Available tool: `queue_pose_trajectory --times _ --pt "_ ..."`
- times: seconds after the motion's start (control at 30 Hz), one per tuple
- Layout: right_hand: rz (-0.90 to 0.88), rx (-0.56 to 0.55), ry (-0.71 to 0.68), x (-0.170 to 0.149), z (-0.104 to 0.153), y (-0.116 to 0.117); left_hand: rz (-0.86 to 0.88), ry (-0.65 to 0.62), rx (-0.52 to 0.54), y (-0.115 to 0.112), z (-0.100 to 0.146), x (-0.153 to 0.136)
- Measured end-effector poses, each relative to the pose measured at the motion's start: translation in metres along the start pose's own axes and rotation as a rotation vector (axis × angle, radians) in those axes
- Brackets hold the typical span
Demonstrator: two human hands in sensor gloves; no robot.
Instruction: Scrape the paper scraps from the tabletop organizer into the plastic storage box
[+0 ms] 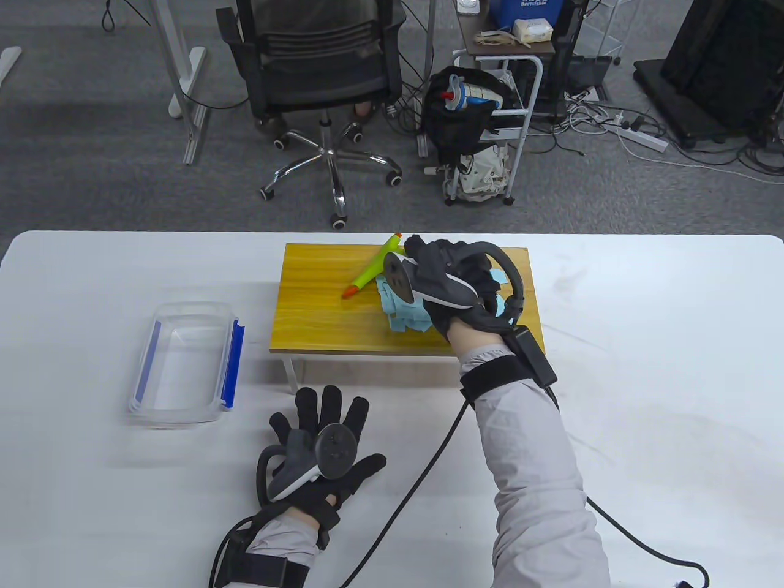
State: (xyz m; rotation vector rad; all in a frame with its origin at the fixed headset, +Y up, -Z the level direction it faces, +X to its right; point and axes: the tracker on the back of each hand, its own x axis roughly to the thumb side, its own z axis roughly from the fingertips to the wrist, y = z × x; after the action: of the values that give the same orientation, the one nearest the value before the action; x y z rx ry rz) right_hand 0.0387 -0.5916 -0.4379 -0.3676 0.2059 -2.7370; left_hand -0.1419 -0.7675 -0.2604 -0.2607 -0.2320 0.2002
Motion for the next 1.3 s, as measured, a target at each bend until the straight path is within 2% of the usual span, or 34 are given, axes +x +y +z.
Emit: queue_pose_trajectory --times 0.07,0.13,0.37,0.47,0.53,0.63,0.73,0.93,1.03,1.2,1.3 --pt "-0.038 -0.01 -0.006 -0.003 0.002 0.001 0.002 0.0 0.003 0.0 0.0 0.0" --pt "-0.05 0.038 0.016 -0.01 0.004 0.0 0.004 0.0 0.002 0.0 0.0 0.0" --pt "-0.072 0.097 0.05 -0.021 0.01 -0.004 0.004 0.003 0.0 0.0 0.0 -0.001" --pt "-0.046 0.074 0.055 -0.021 0.014 -0.004 0.003 0.006 -0.002 0.0 -0.001 -0.001" --pt "-0.027 -0.005 0.051 -0.021 0.018 -0.006 0.001 0.007 -0.005 0.0 -0.001 -0.001" --pt "-0.079 -0.056 0.126 -0.032 0.023 -0.015 0.002 0.008 -0.003 0.001 -0.001 -0.001" --pt "-0.119 -0.001 0.229 -0.048 0.026 -0.024 0.006 0.011 0.002 0.002 -0.001 -0.002" --pt "-0.025 0.09 0.428 -0.075 0.03 -0.03 0.015 0.006 -0.002 0.002 -0.001 -0.001" --pt "0.048 0.11 0.458 -0.077 0.03 -0.025 0.014 0.003 0.0 0.002 -0.001 -0.001" --pt "0.234 0.203 0.462 -0.064 0.026 -0.008 0.02 0.003 0.004 0.002 -0.001 -0.002" --pt "0.231 0.238 0.449 -0.057 0.026 -0.003 0.022 0.004 0.003 0.002 -0.001 -0.002"
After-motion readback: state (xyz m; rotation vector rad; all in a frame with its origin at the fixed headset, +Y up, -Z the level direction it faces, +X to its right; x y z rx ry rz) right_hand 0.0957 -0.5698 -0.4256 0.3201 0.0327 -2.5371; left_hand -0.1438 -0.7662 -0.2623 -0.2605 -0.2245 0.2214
